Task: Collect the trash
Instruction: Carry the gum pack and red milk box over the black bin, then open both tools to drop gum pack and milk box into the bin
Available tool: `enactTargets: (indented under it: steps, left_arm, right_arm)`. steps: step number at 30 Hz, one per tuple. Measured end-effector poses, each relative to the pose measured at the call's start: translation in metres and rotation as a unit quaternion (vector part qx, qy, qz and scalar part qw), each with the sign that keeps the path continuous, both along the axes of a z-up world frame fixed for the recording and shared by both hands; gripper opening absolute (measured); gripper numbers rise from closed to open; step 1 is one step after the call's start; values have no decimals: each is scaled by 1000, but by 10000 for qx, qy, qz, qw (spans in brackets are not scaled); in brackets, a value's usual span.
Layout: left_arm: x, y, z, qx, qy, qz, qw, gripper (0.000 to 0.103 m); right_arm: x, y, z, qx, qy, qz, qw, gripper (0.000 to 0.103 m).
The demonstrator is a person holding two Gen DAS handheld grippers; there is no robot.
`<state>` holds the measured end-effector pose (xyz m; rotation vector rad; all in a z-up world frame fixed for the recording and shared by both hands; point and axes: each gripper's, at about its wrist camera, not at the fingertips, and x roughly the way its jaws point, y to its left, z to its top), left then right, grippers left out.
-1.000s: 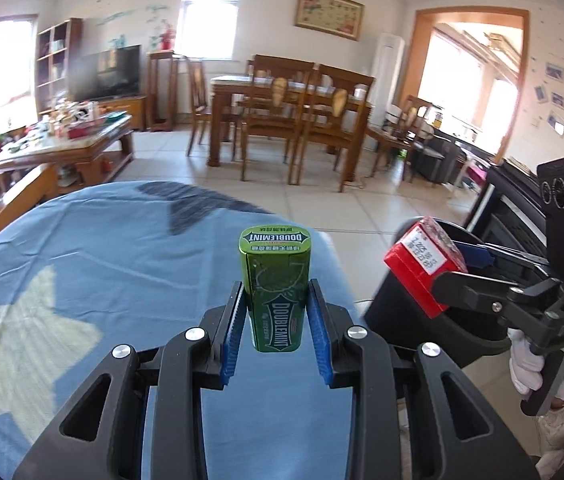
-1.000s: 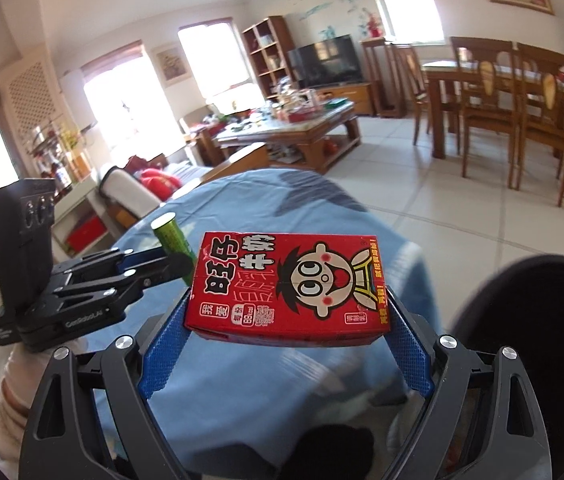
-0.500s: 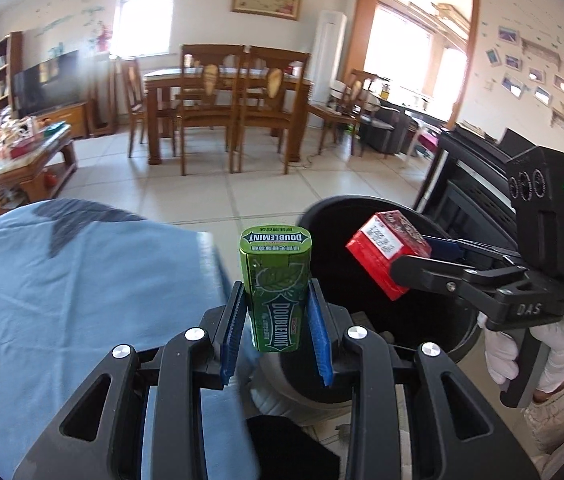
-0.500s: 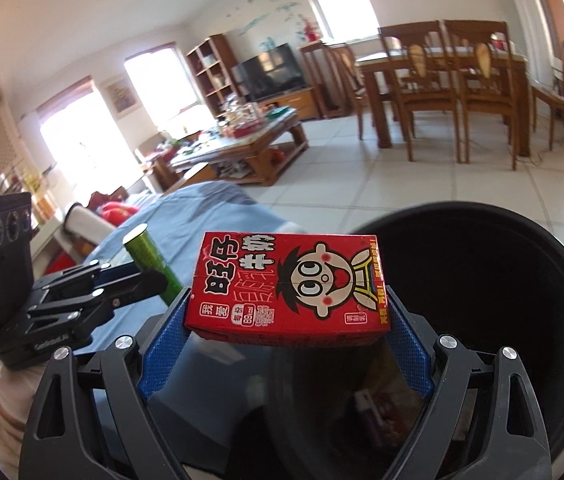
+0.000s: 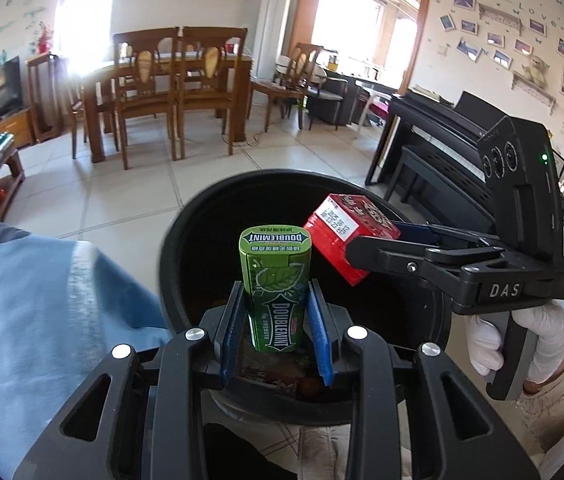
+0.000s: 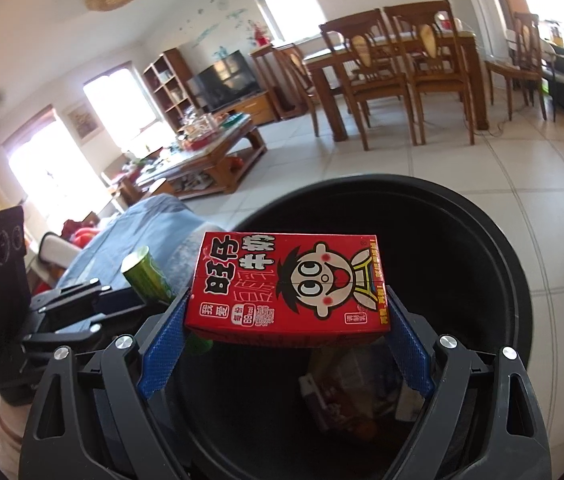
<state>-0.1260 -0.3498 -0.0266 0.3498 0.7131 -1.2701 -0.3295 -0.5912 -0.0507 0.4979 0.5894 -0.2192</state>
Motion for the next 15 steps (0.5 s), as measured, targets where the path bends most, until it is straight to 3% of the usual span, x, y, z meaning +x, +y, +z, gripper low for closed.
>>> enactTargets:
  steps: [9,15]
  left_arm:
    - [-9,-21,-22,264,79,-165,9995,31]
    - [-9,-32,-28,384,101,-185,9990,31]
  right_arm:
    - [-8,-12,-11,74,74,-122,9999,88]
    - [-6,-10,-11,-125,143,-202,9996,88]
